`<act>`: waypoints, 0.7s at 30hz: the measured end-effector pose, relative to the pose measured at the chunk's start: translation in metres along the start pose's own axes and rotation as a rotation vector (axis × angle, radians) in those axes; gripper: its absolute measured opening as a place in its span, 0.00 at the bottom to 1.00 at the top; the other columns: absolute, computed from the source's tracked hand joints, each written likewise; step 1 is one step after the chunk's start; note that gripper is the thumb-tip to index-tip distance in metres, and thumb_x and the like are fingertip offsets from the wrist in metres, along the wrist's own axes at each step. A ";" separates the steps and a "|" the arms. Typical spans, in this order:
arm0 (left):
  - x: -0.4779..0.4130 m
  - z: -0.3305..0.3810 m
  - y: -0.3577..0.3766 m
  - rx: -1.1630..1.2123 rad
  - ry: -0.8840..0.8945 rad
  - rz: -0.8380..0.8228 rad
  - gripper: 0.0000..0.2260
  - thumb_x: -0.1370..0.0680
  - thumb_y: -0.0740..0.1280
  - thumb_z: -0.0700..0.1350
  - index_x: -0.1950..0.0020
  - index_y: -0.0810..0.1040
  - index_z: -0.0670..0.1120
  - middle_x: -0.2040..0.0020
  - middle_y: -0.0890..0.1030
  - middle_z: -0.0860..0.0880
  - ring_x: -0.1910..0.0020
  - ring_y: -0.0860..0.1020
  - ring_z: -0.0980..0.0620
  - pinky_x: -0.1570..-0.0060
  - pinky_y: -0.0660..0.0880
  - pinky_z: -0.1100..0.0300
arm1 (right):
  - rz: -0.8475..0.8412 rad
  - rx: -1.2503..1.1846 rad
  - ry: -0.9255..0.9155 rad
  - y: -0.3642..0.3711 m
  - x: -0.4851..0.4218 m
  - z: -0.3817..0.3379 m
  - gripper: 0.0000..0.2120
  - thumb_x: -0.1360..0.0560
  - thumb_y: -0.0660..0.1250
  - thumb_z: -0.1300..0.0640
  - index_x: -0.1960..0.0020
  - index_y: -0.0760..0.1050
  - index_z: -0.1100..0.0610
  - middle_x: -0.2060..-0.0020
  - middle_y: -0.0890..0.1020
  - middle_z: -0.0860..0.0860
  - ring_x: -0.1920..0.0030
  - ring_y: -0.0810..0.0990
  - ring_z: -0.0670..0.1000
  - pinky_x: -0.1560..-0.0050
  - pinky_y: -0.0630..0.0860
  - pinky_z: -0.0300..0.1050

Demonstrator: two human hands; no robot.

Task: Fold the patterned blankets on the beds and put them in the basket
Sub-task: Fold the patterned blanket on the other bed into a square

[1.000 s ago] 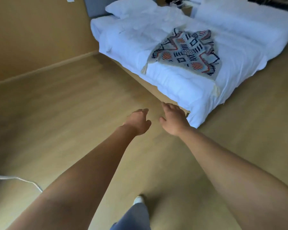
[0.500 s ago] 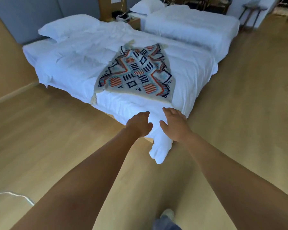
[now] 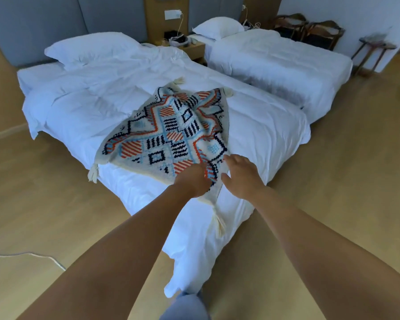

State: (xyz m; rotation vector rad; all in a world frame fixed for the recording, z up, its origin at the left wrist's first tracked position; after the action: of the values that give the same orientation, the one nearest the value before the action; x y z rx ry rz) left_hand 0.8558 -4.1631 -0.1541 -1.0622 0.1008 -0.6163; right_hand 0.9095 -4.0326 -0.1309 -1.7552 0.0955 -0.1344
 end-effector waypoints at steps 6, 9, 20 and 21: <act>-0.137 0.044 -0.011 -0.009 -0.027 -0.047 0.27 0.21 0.60 0.49 0.25 0.55 0.42 0.26 0.61 0.42 0.29 0.62 0.44 0.32 0.62 0.50 | -0.046 -0.013 -0.002 -0.017 -0.103 0.080 0.27 0.22 0.57 0.52 0.26 0.56 0.57 0.27 0.61 0.56 0.27 0.58 0.56 0.29 0.57 0.52; -0.199 0.072 -0.007 -0.023 -0.029 -0.033 0.25 0.22 0.60 0.49 0.27 0.59 0.42 0.28 0.65 0.42 0.31 0.65 0.44 0.36 0.65 0.52 | -0.036 -0.019 -0.003 -0.025 -0.151 0.131 0.26 0.22 0.57 0.51 0.27 0.57 0.57 0.27 0.61 0.56 0.28 0.58 0.57 0.30 0.57 0.51; -0.393 0.169 0.039 0.010 -0.257 0.009 0.27 0.22 0.60 0.50 0.26 0.57 0.44 0.28 0.65 0.42 0.32 0.67 0.42 0.37 0.68 0.50 | -0.130 0.011 -0.105 -0.062 -0.299 0.342 0.24 0.23 0.58 0.54 0.29 0.60 0.58 0.29 0.63 0.56 0.30 0.61 0.58 0.34 0.62 0.50; -0.403 0.174 0.042 0.014 -0.271 0.005 0.27 0.22 0.59 0.51 0.25 0.56 0.44 0.27 0.64 0.42 0.31 0.66 0.43 0.36 0.68 0.50 | -0.131 0.014 -0.111 -0.066 -0.309 0.355 0.24 0.23 0.59 0.54 0.30 0.61 0.59 0.30 0.65 0.57 0.30 0.62 0.59 0.35 0.63 0.50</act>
State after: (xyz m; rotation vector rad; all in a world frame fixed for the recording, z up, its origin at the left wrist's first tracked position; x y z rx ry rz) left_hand 0.6033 -3.8025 -0.1876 -1.1224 -0.1367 -0.4632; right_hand 0.6536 -3.6322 -0.1428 -1.7507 -0.1011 -0.1317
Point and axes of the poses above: each hand's wrist, its own x-axis away from the middle knuckle, its own y-axis out of the palm, z = x × y, the point moved 2 cm from there along -x, towards the middle knuckle
